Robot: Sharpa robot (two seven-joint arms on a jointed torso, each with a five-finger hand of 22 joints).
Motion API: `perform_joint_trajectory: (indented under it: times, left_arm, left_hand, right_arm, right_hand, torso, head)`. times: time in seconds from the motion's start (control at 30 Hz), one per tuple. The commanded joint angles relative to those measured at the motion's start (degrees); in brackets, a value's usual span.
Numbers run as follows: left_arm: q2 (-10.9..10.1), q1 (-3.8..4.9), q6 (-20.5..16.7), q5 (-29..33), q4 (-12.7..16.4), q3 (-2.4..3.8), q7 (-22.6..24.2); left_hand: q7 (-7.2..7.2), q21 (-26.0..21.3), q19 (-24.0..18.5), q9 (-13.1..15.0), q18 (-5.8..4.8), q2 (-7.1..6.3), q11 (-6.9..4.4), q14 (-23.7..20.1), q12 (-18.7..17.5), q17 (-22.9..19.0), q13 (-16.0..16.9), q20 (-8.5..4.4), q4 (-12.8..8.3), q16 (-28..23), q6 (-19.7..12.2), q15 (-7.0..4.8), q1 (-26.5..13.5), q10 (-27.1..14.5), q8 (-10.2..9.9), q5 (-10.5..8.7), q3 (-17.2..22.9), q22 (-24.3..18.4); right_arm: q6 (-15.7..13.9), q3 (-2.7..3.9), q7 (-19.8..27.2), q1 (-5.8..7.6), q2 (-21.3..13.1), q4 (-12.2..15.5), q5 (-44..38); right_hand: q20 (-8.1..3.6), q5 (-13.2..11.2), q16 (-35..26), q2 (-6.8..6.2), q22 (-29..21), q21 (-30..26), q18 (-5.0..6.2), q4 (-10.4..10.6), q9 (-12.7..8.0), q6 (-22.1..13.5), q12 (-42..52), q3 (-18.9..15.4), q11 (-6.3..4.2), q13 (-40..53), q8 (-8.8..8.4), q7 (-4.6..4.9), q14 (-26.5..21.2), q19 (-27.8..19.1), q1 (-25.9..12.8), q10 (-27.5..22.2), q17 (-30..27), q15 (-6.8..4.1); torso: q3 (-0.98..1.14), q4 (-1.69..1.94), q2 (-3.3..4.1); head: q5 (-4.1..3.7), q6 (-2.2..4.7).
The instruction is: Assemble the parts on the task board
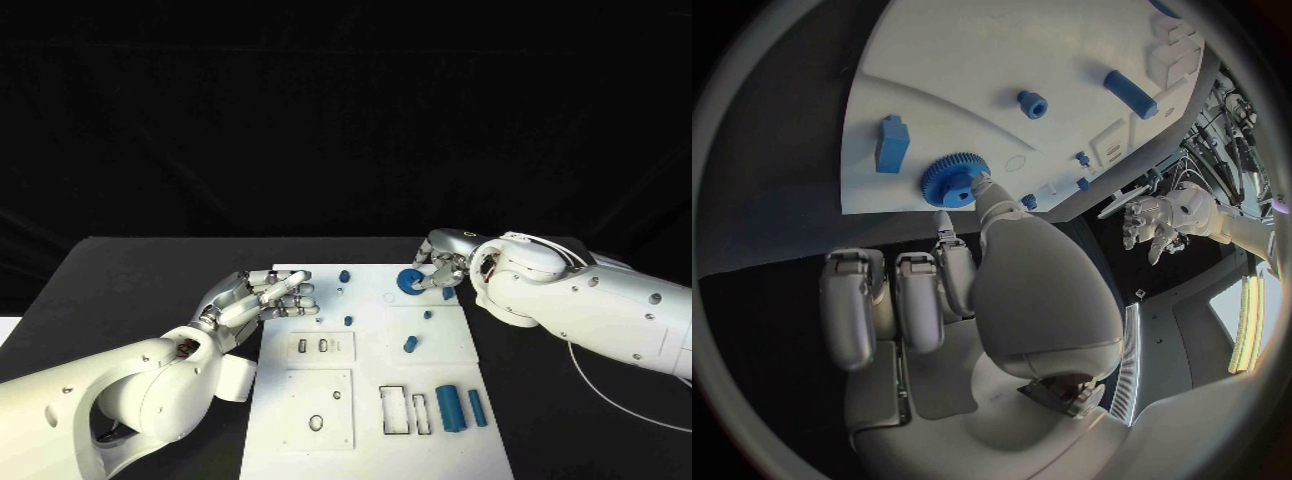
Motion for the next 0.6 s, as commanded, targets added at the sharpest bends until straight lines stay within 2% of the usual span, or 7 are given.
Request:
perform_joint_trajectory:
  times: [0.03, 0.6]
  left_arm:
    - [0.12, 0.05, 1.2, 0.11, 0.14, 0.04, 0.29]
    - [0.1, 0.05, 1.22, 0.11, 0.13, 0.04, 0.28]
  left_hand:
    - [0.13, -0.36, 0.59, -0.05, 1.15, 0.45, 0.03, 0.12, -0.31, 0.11, -0.08, 0.01, -0.42, -0.25, -0.13, 0.14, 0.42, -0.17, -0.2, -0.17, -0.11, -0.07]
    - [0.13, -0.39, 0.62, -0.05, 1.15, 0.47, 0.03, 0.13, -0.32, 0.13, -0.08, 0.01, -0.47, -0.27, -0.12, 0.13, 0.46, -0.16, -0.21, -0.17, -0.1, -0.07]
  right_arm:
    - [1.99, 0.0, -0.14, -0.16, 0.36, -0.17, -2.55]
    - [2.98, -0.01, -0.16, -0.8, 1.29, -0.59, -5.82]
  right_hand:
    - [-0.06, 0.25, 0.25, 0.24, 5.47, 0.28, -0.84, -0.38, 0.1, 0.76, 0.31, 0.06, -0.31, 1.65, 0.25, -0.13, 4.25, 0.53, 0.7, 0.34, 6.61, 0.2]
    - [-0.22, -0.03, 0.4, 0.69, 5.77, 0.41, -0.9, -0.68, 0.16, 1.98, 0.58, 0.21, -0.57, 2.11, 0.68, -0.43, 4.28, 0.68, 1.1, 0.49, 6.93, -0.01]
  torso:
    - [0.02, 0.05, 0.01]
    - [0.02, 0.05, 0.0]
  head:
    - [-0.03, -0.17]
    - [-0.04, -0.31]
